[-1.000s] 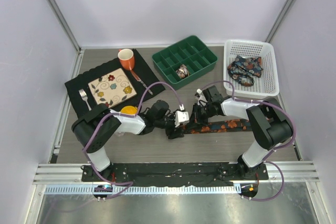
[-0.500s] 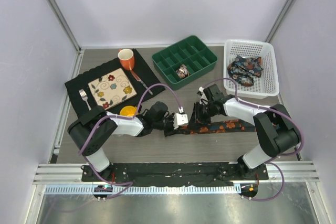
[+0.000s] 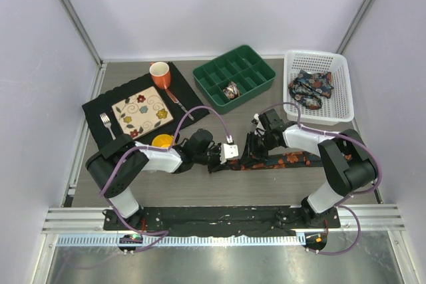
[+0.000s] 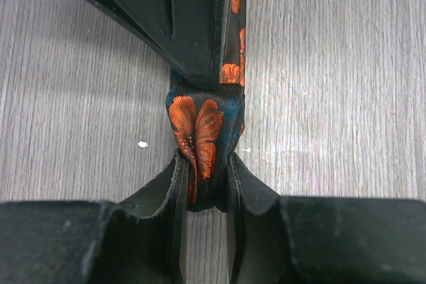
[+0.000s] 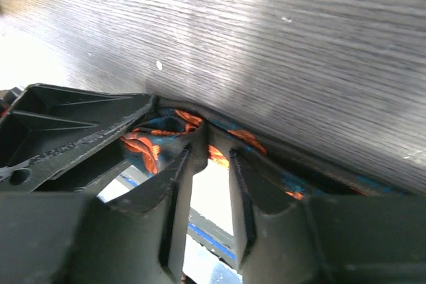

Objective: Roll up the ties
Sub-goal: Roll the tie at the center of the board.

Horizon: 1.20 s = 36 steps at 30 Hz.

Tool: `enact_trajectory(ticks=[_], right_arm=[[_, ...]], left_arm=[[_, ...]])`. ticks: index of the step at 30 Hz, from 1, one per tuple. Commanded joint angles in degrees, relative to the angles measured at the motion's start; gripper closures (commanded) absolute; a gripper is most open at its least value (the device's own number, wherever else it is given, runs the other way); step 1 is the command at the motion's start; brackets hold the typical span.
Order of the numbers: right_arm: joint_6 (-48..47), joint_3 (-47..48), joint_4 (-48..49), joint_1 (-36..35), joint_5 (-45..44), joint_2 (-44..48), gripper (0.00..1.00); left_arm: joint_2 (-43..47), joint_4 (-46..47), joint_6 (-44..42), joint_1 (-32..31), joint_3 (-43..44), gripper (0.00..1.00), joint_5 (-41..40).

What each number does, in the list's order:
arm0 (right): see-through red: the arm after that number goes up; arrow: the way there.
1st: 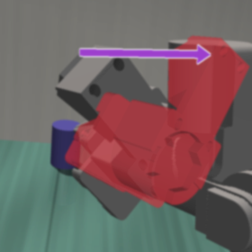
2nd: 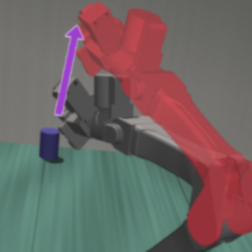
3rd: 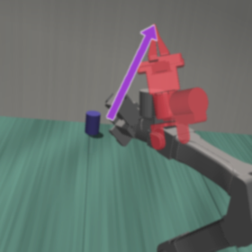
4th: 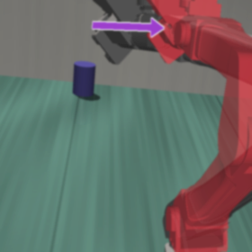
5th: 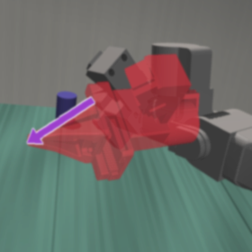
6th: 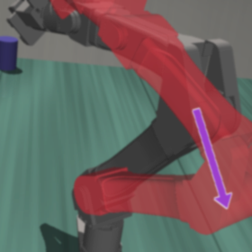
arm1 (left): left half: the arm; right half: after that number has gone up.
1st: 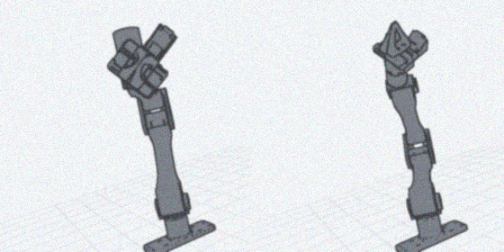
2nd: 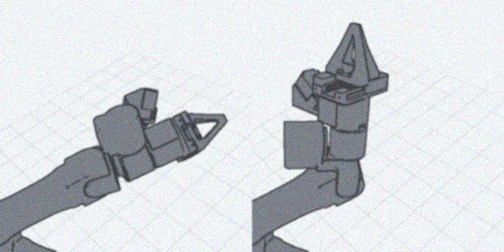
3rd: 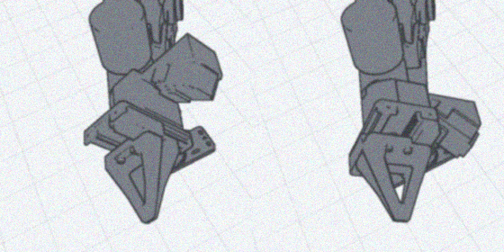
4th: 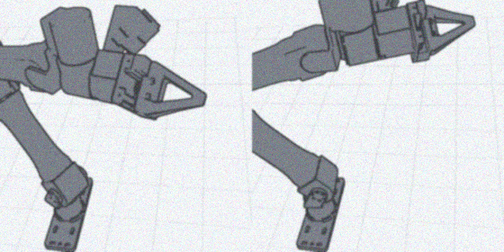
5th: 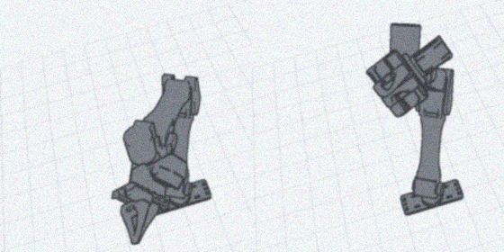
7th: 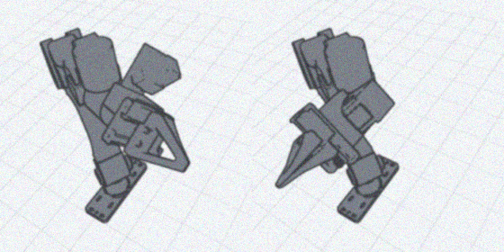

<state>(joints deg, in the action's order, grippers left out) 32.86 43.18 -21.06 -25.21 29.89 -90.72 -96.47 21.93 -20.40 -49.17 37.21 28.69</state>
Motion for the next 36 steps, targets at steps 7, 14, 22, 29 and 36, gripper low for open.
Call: enact_trajectory(ticks=[7, 14, 22, 29, 36], right_arm=[[3.3, 2.1, 2.2, 0.2, 3.1, 4.1, 0.6], [3.1, 0.9, 5.2, -0.3, 3.6, -0.4, 0.62], [0.2, -0.2, 4.9, -0.3, 2.5, -4.3, 0.83], [-2.8, -1.7, 4.8, 0.0, -0.7, -5.9, 0.99], [-3.8, -2.1, 6.5, -0.3, -3.3, -5.8, 0.99]], left_arm=[[-1.8, -6.1, -1.0, 0.1, -0.5, 0.9, -1.9], [-2.0, -6.4, -0.9, 0.1, 0.0, 0.9, -1.8], [-2.4, -6.1, -0.6, 0.2, 0.1, 0.9, -2.1], [0.6, -4.4, 5.6, 4.8, 0.0, 0.56, 3.1], [6.5, 1.3, 8.6, 7.8, -6.5, 0.32, 10.8]])
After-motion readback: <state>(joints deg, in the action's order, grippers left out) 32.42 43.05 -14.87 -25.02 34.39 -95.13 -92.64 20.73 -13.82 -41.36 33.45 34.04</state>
